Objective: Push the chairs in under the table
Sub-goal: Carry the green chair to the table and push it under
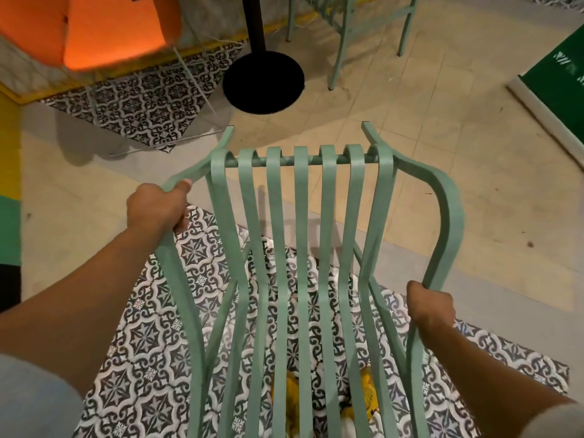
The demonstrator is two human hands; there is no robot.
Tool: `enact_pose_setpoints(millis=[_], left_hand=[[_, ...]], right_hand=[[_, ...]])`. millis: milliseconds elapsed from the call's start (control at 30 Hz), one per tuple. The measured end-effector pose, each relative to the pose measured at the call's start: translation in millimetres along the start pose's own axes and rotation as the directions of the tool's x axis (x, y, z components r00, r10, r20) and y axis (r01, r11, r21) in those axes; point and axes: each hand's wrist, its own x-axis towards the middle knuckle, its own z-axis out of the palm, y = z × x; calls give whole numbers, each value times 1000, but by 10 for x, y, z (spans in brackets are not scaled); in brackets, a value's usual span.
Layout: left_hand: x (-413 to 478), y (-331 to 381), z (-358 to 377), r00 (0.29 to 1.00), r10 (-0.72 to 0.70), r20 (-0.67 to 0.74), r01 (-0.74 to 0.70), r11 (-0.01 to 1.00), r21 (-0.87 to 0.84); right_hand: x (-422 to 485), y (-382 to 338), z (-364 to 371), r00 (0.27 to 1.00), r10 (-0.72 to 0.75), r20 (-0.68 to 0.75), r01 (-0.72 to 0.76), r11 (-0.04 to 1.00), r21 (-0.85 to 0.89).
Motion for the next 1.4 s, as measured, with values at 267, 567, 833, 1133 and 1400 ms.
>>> enact_pose_setpoints(millis=[267, 567, 833, 1133, 1400], left_hand=[[-527, -770, 341, 992, -114, -50, 100, 967, -233], [-473, -1140, 556, 944, -307, 122, 317, 945, -74], [-716, -1237, 470, 951, -277, 136, 281, 960, -11], [-994, -1287, 423, 927, -342, 151, 338, 940, 54], [-749, -1156, 510, 947, -295, 129, 297, 955, 4]], right_hand=[[128, -322, 33, 1000, 29, -11, -29, 998, -51], [257, -711, -5, 1000, -19, 18, 21, 997, -78], [189, -512, -192, 1000, 14, 28, -10, 987, -159], [92, -286, -448, 998, 6, 55, 6, 977, -213], [52, -131, -575, 958, -192, 214, 217, 971, -100]])
